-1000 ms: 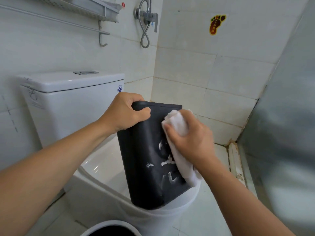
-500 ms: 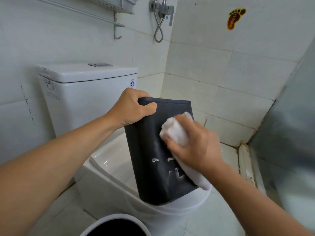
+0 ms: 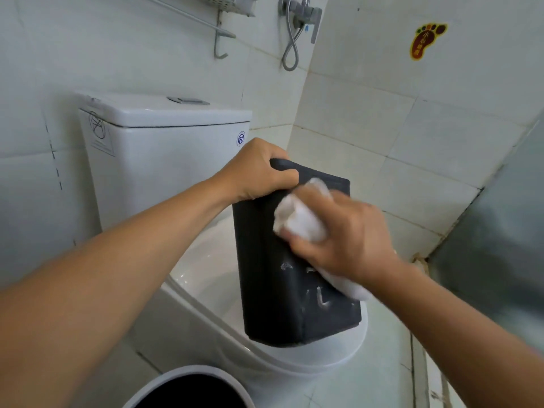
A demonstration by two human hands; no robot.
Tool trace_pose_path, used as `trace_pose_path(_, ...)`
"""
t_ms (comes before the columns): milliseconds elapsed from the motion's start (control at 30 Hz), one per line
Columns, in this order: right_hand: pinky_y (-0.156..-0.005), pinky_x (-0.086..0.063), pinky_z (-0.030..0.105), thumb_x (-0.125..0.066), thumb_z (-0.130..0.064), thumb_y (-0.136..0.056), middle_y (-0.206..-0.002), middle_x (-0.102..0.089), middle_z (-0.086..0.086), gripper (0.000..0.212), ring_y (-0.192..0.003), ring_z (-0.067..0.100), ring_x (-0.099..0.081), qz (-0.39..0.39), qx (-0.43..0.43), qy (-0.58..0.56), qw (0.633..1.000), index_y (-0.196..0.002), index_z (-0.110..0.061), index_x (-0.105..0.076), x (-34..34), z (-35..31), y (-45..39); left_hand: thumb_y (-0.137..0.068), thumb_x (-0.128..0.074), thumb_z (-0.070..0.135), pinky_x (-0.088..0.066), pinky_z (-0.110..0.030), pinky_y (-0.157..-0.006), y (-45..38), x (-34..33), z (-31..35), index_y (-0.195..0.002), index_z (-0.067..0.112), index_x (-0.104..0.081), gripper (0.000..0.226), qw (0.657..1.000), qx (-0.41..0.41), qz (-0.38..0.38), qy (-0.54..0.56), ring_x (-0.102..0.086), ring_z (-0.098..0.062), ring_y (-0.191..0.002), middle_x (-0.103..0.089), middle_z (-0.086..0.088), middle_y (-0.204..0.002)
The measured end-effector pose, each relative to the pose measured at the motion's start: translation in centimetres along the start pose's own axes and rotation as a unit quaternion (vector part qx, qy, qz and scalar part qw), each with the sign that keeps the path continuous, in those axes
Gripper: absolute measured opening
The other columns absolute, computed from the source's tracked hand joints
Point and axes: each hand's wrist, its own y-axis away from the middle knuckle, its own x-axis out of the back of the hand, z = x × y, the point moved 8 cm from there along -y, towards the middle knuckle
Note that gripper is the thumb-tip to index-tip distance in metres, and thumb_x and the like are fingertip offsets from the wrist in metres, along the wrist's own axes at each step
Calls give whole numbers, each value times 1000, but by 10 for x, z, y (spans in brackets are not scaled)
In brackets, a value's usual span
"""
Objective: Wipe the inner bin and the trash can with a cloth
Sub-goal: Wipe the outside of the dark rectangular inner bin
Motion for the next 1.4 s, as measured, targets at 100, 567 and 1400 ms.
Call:
trace_pose_path(100, -59, -52, 38, -68, -61, -83, -89, -68, -6, 50, -75, 24, -65, 21, -36, -13, 999, -124, -33, -63, 2, 11, -5, -77, -71, 21, -33, -27, -55, -4, -2, 2, -60, 6, -54, 28, 1000, -8, -2, -17, -40, -9, -56, -42, 12, -52)
trace_pose_path(567, -54, -50, 36, -70, -60, -80, -84, -65, -2, 50, -69, 28, -62, -6, 12, 22, 1000, -119, -28, -67, 6, -4, 1, -77, -69, 22, -30, -29, -55, 0, -5, 8, -58, 9, -47, 32, 999, -11, -29, -22, -36, -12, -55, -39, 6, -54)
trace_pose_path(1400, -51, -50, 35, -70, -56, -75, -81, -64, -3, 48, -66, 26, -60, -40, 28, 34, 998, -116, -32, -70, 21, -5, 14, -78, -78, 30, -31, -28, -53, 9, -6, 16, -52, 18, -41, 47, 997, 20, -47, -55, -38, -13, -49, -40, 7, -49)
